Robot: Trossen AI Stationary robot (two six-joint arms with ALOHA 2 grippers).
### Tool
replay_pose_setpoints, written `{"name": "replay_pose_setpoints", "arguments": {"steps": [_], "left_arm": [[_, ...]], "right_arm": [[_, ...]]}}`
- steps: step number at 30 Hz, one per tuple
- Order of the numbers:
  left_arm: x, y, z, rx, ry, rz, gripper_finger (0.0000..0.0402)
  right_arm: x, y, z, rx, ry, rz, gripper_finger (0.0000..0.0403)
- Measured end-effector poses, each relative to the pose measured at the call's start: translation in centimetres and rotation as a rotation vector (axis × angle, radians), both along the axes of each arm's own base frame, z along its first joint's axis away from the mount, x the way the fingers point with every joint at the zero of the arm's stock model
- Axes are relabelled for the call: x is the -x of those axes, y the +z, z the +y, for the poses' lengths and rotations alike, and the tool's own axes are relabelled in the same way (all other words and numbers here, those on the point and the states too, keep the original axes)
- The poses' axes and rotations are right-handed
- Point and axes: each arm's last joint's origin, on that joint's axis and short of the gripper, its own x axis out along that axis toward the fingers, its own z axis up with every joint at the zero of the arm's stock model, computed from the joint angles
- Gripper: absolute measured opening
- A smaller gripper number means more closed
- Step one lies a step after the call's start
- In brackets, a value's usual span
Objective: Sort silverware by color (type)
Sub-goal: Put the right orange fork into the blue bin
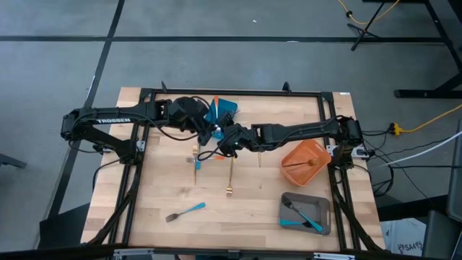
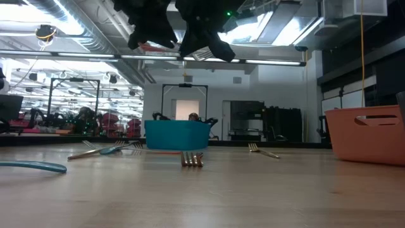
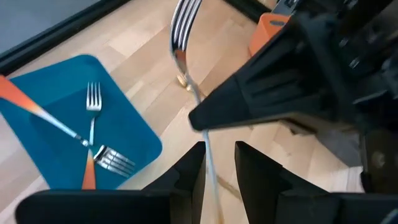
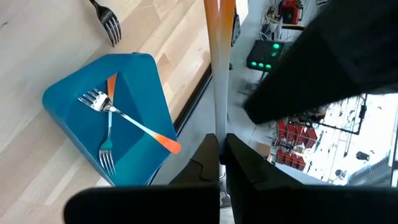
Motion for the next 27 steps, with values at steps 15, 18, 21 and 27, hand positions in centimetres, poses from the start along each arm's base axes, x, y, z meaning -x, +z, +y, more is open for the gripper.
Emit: {"name": "replay_pose_setpoints", "arguments": {"steps": [15, 18, 21, 27], "left_arm": [[0.29, -0.35, -0.05, 0.014, 0.005, 0.046, 0.0080], [0.30, -0.36, -0.06, 0.015, 0.004, 0.046, 0.0080], [0.34, -0.41, -0.07, 0.016, 0.005, 0.053, 0.0080], [0.37, -0.44, -0.06, 0.017, 0.005, 0.057, 0.0080]], "right_arm": [[-0.11, 0.16, -0.03, 0.006, -0.004, -0.020, 0.0001], [-0.11, 0.17, -0.03, 0.019, 0.003, -0.010, 0.0001], [-0.11, 0.18, -0.03, 0.020, 0.003, -0.011, 0.0001], [-0.12, 0.20, -0.03, 0.020, 0.003, -0.013, 0.0001]]}}
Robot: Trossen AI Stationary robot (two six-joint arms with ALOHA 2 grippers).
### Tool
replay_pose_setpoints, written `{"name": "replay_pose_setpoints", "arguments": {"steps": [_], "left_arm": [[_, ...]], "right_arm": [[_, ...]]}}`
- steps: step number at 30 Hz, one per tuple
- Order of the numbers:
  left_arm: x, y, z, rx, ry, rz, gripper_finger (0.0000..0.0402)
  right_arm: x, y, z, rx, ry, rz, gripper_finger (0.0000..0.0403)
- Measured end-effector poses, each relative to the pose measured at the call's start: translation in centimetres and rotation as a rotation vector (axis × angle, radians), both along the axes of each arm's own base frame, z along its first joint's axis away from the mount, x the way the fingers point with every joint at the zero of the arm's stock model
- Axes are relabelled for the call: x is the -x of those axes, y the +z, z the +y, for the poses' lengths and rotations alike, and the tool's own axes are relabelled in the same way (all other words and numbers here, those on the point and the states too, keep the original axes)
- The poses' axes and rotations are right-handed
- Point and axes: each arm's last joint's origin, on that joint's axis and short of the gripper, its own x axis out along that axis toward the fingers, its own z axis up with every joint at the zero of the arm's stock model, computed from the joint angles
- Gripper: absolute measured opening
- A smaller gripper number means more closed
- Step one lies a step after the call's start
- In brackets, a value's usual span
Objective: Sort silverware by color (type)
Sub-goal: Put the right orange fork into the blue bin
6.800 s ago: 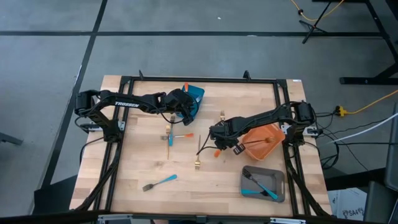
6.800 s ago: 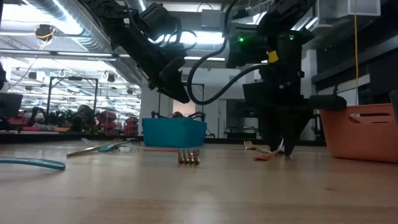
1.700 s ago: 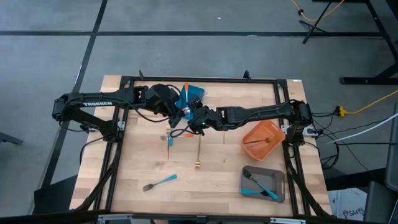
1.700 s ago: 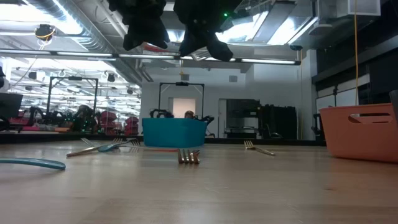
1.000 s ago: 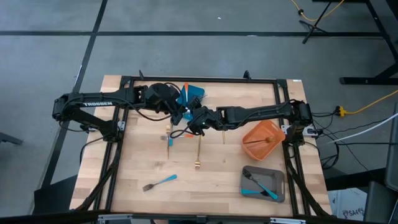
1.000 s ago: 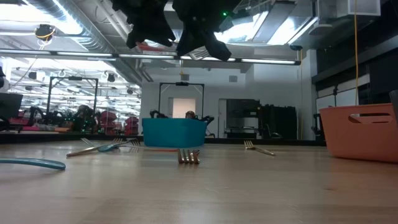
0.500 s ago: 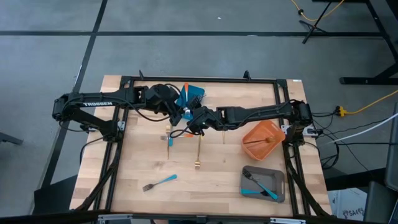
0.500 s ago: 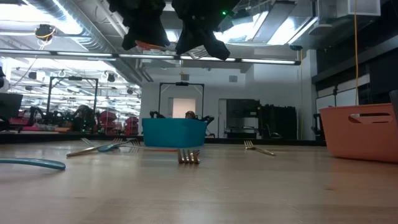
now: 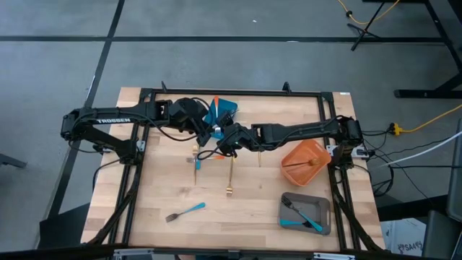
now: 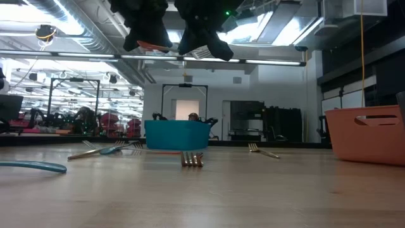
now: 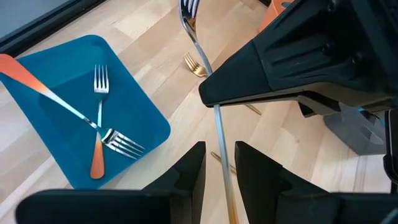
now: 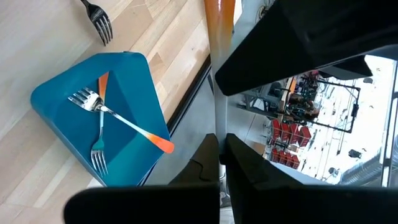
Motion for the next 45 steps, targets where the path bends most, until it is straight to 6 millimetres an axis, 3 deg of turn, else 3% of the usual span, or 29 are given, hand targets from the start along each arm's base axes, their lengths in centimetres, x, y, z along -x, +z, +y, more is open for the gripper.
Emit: {"name": "replay_pose_setpoints", "arguments": {"steps": [17, 27, 45], "left_arm": [[0.39, -0.44, -0.20, 0.079, 0.003, 0.048, 0.0079], [0.38, -0.43, -0.20, 0.079, 0.003, 0.046, 0.0007], [0.36, -0.41, -0.20, 0.077, 0.003, 0.043, 0.0002]], "right_arm": [[0.00, 0.01, 0.00, 0.000, 0.000, 0.000, 0.0001], [0.01, -0.01, 0.00, 0.000, 0.001, 0.002, 0.0001], [0.02, -0.02, 0.01, -0.002, 0.002, 0.003, 0.0008]]}}
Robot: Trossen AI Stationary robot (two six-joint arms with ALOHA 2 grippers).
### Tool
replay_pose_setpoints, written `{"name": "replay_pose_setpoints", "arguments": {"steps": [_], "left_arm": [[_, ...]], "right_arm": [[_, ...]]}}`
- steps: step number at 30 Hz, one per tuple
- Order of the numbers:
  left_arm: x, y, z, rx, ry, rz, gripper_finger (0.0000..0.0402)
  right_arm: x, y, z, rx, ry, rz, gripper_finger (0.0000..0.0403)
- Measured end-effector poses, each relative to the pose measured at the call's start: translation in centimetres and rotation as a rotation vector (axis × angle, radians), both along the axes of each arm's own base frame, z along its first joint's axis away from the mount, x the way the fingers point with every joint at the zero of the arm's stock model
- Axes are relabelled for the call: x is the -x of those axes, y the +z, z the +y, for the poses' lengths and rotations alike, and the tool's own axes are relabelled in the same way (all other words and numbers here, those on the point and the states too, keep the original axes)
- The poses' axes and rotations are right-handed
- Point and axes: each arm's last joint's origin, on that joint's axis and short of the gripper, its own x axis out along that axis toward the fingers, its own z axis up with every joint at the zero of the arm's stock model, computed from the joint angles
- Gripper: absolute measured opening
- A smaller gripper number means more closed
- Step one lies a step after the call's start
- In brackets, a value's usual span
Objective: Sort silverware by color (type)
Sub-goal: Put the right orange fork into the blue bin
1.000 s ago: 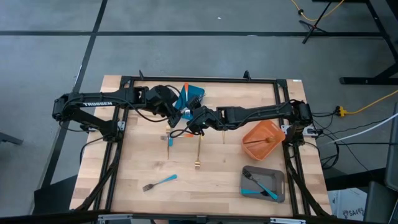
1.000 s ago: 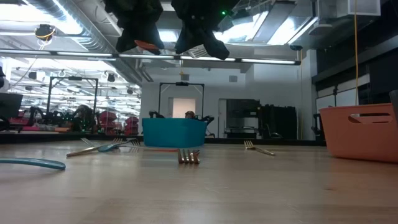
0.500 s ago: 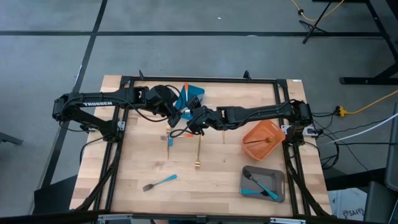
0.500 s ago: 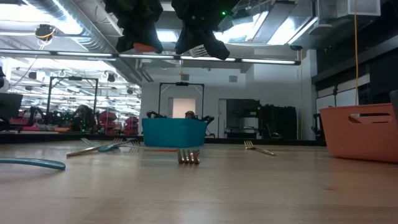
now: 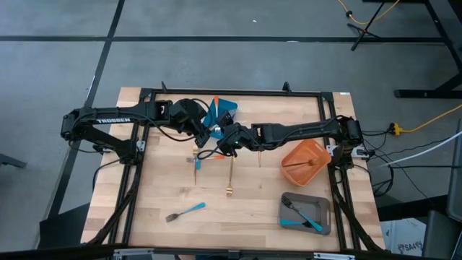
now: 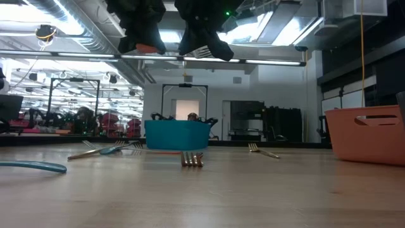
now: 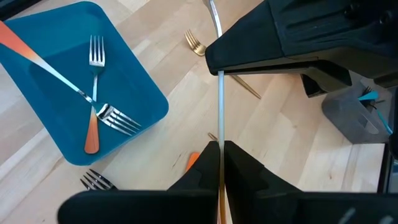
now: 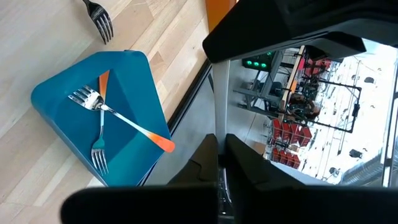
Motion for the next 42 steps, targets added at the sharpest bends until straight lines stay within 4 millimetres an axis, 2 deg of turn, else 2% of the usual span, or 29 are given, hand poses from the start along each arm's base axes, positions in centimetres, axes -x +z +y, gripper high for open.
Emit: {"name": "replay_pose_setpoints", "arguments": {"steps": [10, 17, 28, 32, 37, 42], "left_arm": [[0.0, 0.0, 0.0, -0.011, 0.009, -0.002, 0.0001], [0.2, -0.1, 0.5, -0.046, 0.050, 0.018, 0.0000], [1.6, -0.7, 2.8, -0.111, 0.183, 0.152, 0.0000], [2.1, -0.9, 3.6, -0.157, 0.152, 0.208, 0.0000], [2.0, -1.4, 4.2, -0.248, 0.034, 0.286, 0.0000], [0.8, -2.8, 4.7, -0.201, 0.103, 0.308, 0.0000]], "right_arm": [[0.0, 0.0, 0.0, -0.003, -0.001, -0.003, 0.0067], [0.2, 0.2, -0.1, -0.001, -0.070, -0.028, 0.0065], [1.1, -0.2, -0.3, -0.010, -0.205, -0.005, 0.0065], [2.4, -0.4, -0.5, -0.031, -0.269, 0.054, 0.0065], [4.7, 0.8, -0.9, -0.117, -0.372, 0.054, 0.0065], [6.8, 2.2, -1.6, -0.216, -0.493, 0.000, 0.0065]]}}
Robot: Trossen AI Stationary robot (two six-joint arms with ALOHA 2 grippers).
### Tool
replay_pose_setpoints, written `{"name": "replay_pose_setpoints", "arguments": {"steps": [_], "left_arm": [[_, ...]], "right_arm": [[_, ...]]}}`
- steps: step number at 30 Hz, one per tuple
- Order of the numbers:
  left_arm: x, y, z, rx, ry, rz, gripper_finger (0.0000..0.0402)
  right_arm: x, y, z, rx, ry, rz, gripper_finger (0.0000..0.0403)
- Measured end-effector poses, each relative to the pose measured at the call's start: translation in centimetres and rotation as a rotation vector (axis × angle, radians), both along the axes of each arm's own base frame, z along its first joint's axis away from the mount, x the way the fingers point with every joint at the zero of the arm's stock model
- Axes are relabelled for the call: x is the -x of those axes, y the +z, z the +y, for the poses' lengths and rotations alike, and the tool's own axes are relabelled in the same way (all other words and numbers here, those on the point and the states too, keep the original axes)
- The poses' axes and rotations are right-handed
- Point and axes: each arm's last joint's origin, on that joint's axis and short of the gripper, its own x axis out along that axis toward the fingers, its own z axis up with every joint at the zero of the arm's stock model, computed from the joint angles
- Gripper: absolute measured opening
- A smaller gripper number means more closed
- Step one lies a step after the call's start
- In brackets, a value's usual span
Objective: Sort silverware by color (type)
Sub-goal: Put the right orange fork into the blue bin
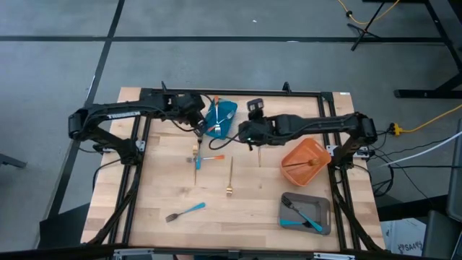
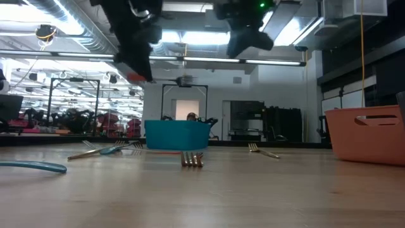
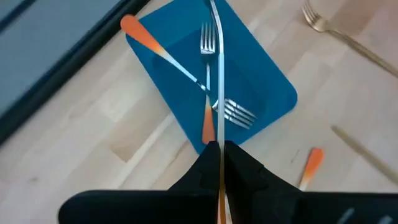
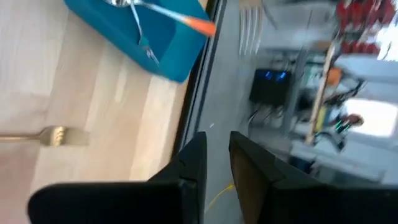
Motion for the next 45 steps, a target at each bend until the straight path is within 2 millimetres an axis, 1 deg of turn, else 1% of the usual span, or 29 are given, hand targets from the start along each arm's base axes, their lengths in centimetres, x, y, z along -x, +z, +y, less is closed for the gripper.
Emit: {"name": "replay_pose_setpoints", "arguments": {"steps": [4, 8, 12, 17, 21, 28, 31, 37, 45], "left_arm": [[-1.4, -2.2, 0.5, 0.063, 0.063, 0.050, 0.0000], [-2.7, -4.4, 0.9, 0.101, 0.057, 0.113, 0.0000], [-3.6, -6.4, 1.4, 0.128, 0.060, 0.162, 0.0007], [-4.2, -7.8, 2.3, 0.135, 0.080, 0.176, 0.0011], [-4.4, -7.8, 2.8, 0.120, 0.093, 0.142, 0.0012], [-5.0, -7.5, 3.3, 0.093, 0.096, 0.063, 0.0013], [-5.1, -7.5, 3.3, 0.109, 0.087, 0.047, 0.0014], [-4.9, -7.5, 3.8, 0.140, 0.089, 0.039, 0.0014], [-4.8, -7.5, 4.0, 0.134, 0.100, 0.042, 0.0014]], "right_arm": [[1.5, 0.4, -0.6, -0.047, -0.108, -0.012, 0.0065], [2.7, 0.4, -1.1, -0.110, -0.201, -0.007, 0.0065], [3.0, -0.3, -1.7, -0.204, -0.230, 0.019, 0.0065], [2.9, -1.5, -2.3, -0.353, -0.215, 0.031, 0.0065], [2.7, -2.6, -2.4, -0.442, -0.195, 0.020, 0.0065], [2.2, -4.1, -2.1, -0.533, -0.144, -0.002, 0.0065], [2.2, -4.6, -2.0, -0.551, -0.138, 0.000, 0.0065], [2.1, -4.8, -2.0, -0.579, -0.123, -0.014, 0.0065], [2.1, -4.9, -1.9, -0.586, -0.122, -0.009, 0.0065]]}}
